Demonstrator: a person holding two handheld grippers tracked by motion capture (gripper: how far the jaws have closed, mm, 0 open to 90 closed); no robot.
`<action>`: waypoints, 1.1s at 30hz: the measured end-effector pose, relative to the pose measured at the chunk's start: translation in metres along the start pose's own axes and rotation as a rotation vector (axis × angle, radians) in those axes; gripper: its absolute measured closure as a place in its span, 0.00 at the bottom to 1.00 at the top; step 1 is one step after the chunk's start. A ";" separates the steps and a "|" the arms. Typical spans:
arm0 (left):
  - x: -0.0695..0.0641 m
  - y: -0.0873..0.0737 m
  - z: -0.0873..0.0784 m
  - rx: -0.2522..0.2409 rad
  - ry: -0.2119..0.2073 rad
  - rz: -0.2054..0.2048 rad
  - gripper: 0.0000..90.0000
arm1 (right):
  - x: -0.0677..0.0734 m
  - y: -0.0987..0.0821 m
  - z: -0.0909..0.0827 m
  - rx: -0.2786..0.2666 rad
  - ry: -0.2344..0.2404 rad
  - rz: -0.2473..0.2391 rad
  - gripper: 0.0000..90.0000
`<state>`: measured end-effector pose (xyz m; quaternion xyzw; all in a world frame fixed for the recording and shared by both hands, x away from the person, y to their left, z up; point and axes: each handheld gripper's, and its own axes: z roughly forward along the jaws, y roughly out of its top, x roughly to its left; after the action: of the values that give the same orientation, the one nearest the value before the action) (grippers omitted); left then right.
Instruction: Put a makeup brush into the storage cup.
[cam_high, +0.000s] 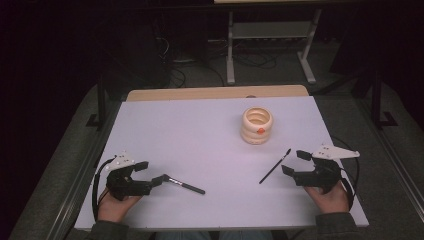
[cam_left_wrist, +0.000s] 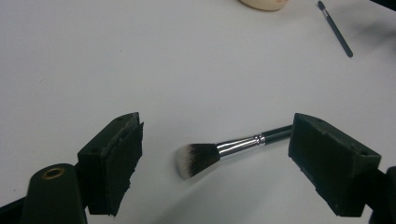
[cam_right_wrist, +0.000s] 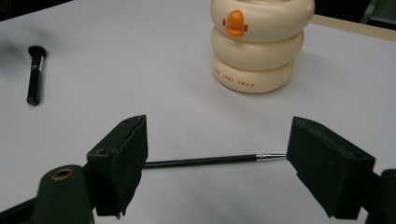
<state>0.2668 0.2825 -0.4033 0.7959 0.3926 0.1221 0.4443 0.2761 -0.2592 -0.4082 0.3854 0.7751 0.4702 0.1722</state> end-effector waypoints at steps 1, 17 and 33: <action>-0.001 0.000 0.001 -0.005 0.001 -0.005 0.19 | 0.000 0.000 0.000 0.002 0.002 -0.002 0.21; -0.001 -0.002 -0.002 0.005 0.010 0.007 0.19 | 0.001 0.003 0.004 0.008 0.017 0.001 0.21; -0.001 0.000 -0.001 -0.003 0.008 0.008 0.19 | 0.005 0.013 0.005 0.022 0.038 -0.015 0.19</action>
<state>0.2656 0.2827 -0.4028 0.7964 0.3911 0.1274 0.4434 0.2816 -0.2491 -0.3985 0.3722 0.7863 0.4676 0.1566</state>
